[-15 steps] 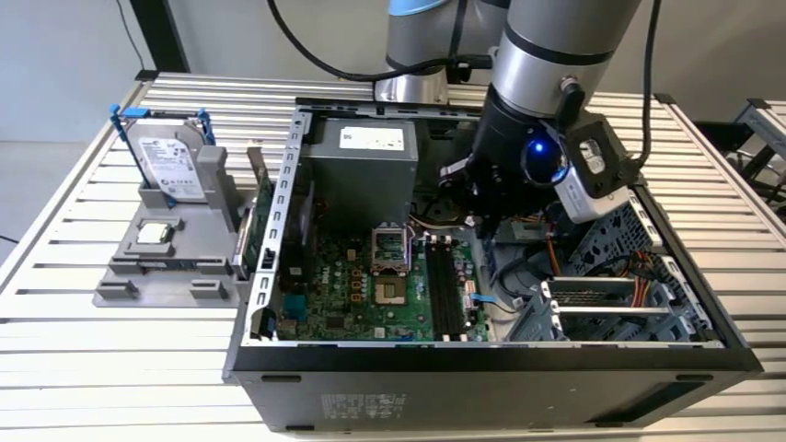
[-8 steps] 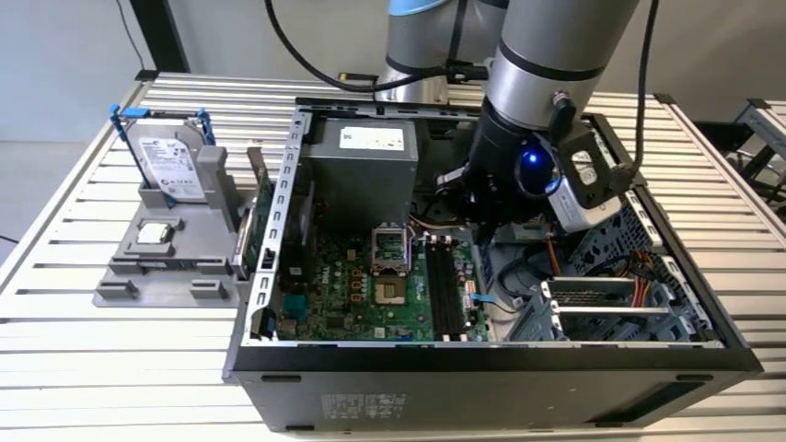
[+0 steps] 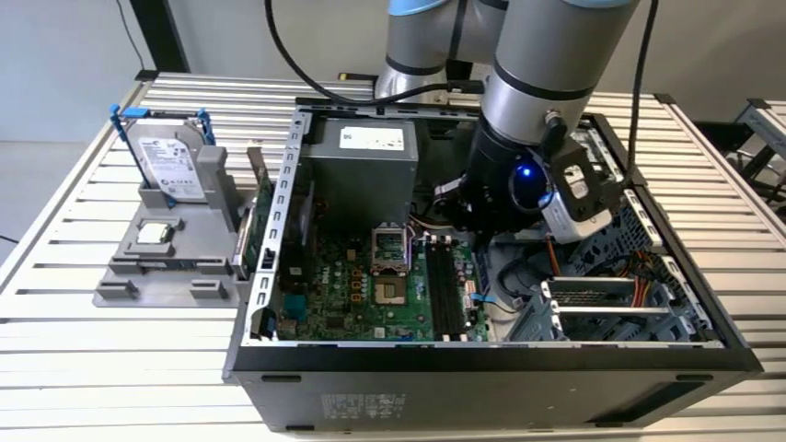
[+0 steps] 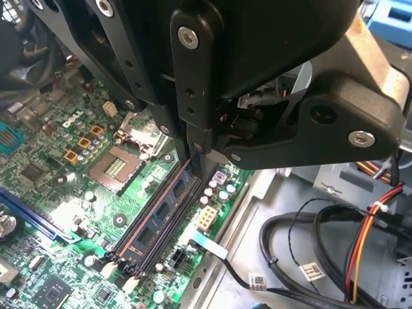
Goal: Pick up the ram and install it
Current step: 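Insert the ram into the slot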
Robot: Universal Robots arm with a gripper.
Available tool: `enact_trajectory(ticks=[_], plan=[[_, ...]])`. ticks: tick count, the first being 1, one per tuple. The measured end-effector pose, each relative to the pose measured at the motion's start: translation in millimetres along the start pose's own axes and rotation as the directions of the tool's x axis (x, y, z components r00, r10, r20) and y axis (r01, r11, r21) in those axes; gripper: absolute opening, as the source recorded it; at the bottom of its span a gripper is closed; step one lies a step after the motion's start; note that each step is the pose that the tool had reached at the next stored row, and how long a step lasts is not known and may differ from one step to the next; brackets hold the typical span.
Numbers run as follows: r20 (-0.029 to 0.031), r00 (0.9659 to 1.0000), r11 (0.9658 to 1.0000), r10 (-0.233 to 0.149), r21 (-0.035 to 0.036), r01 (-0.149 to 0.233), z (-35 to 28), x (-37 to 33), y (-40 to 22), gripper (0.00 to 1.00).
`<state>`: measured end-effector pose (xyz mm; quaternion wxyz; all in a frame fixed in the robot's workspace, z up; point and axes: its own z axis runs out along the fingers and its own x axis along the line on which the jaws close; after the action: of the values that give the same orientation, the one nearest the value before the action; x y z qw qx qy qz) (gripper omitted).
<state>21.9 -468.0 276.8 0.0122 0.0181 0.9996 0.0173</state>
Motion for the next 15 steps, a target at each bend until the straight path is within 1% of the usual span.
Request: enact_trajectory(ticks=[9, 11, 15], plan=[[-0.0003, 1.0, 1.0, -0.008, 0.0003, 0.008, 15.8, 0.4, -0.8, 0.0], [-0.0005, 0.9999, 0.9999, -0.014, 0.0014, 0.014, 18.0, 0.4, -1.0, 0.0], [-0.0006, 0.9998, 0.9998, -0.021, 0.0031, 0.021, 19.7, 0.8, -3.2, 0.0]])
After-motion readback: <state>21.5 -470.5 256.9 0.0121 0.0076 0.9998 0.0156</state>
